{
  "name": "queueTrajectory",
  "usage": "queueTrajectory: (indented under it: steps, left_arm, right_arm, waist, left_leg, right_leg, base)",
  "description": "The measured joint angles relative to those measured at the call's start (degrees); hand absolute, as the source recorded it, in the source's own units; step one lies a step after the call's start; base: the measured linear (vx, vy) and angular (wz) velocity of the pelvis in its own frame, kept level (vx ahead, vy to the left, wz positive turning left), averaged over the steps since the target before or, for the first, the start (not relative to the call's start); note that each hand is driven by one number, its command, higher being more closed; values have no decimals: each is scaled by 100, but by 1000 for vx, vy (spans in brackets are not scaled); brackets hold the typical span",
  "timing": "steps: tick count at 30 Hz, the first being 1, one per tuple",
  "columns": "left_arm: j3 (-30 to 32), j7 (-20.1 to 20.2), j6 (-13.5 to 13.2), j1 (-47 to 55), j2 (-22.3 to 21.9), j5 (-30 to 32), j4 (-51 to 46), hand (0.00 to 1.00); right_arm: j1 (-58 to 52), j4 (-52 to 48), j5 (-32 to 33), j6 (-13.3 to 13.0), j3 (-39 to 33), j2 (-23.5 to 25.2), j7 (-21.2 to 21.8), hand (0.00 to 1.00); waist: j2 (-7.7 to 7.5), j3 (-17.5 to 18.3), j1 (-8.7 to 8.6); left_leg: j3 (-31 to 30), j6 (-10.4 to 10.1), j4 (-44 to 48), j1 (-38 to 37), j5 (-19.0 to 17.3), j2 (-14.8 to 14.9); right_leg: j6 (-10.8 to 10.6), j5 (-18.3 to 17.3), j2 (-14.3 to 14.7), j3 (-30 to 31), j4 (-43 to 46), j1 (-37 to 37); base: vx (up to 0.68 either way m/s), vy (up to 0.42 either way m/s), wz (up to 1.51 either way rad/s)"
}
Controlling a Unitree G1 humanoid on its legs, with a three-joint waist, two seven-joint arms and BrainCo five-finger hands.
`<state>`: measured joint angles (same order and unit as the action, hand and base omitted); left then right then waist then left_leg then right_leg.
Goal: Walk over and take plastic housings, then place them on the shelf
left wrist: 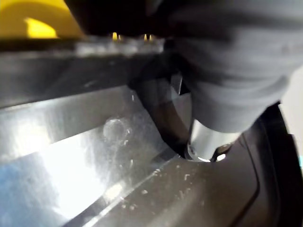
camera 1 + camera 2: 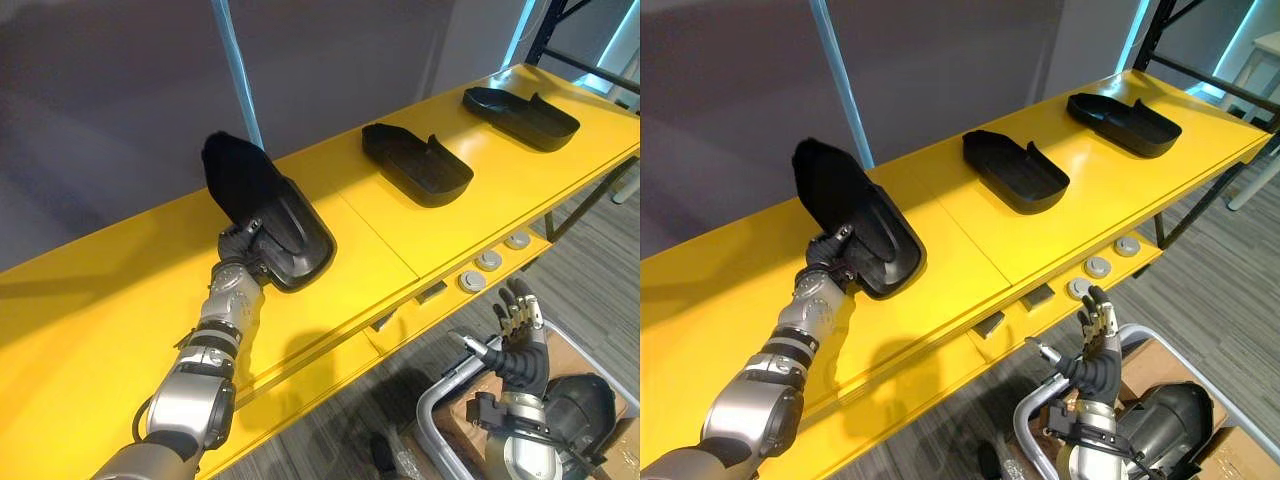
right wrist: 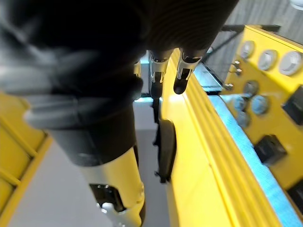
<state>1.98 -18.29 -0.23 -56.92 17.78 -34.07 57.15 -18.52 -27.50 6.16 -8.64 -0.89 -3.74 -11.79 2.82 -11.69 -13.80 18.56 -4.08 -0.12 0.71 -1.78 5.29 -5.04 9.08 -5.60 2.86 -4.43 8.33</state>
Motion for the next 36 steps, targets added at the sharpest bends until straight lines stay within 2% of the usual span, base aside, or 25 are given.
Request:
queueTrajectory:
  steps: [5,13,14,17,25,36]
  left_arm:
    - [117,-17,90,-226,352,354,188,100]
    - [217,-12,263,-332,769,1448,359,100]
    - [216,-1,289,-340,839,1543,399,0]
    - [200,109,354,-339,991,1863,489,0]
    - [72,294,420,-339,1165,2099,497,0]
    - [-379,475,435,-339,1224,2249,396,0]
  right_arm:
    - [-52,-3,1,-1,46,-29,99,0]
    - [-228,-27,1,-5,104,-34,230,0]
    - [-232,-27,2,-8,105,-32,252,0]
    - [-295,-27,6,-17,113,-21,307,0]
    - [-395,-26,17,-18,122,18,386,0]
    - [-539,-24,19,-21,108,59,385,0]
  waist:
    - [-6,-202,14]
    - [-22,-362,78]
    - [-32,-372,97]
    - [-36,-378,173]
    - [-74,-407,286]
    - [-74,-407,302]
  left_leg:
    - [49,-1,10,20,0,1]
    - [76,-9,3,24,7,26]
    - [73,-10,3,26,8,26]
    - [63,-11,3,28,10,26]
    - [-31,-17,-1,34,36,26]
    - [-133,-13,-37,34,85,27]
  right_leg:
    - [6,41,12,93,-30,42]
    - [10,50,42,113,-30,63]
    - [10,50,42,111,-30,63]
    - [10,49,39,101,-30,61]
    - [11,48,24,-27,-31,11]
    - [13,48,17,-126,-32,-33]
  base:
    - [-10,1,-8]
    - [1,-1,-2]
    - [0,0,0]
    - [0,0,0]
    - [-1,2,7]
    - [3,2,4]
